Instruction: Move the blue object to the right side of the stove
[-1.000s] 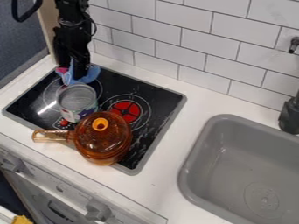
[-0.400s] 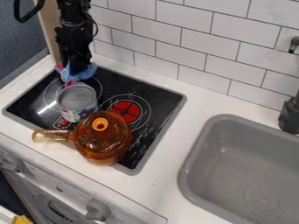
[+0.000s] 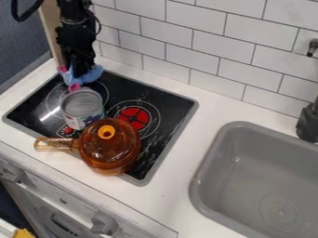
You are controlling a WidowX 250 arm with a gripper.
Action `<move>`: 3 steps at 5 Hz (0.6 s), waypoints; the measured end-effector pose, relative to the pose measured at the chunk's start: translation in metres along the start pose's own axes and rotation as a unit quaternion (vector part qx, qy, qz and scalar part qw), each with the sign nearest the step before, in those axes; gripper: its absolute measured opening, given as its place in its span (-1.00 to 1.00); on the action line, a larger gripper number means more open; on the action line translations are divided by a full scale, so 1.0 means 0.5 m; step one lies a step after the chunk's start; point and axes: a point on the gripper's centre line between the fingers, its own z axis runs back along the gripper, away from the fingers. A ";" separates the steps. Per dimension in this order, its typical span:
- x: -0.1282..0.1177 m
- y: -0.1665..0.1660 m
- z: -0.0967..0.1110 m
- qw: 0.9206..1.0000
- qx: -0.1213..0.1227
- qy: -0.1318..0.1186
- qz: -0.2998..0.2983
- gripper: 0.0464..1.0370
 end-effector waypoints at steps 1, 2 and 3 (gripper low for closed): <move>0.005 0.015 0.058 1.000 0.016 -0.024 0.005 -0.58; 0.000 0.003 0.121 0.999 0.020 -0.050 0.009 -0.58; 0.002 -0.062 0.202 0.996 0.030 -0.084 -0.026 -0.58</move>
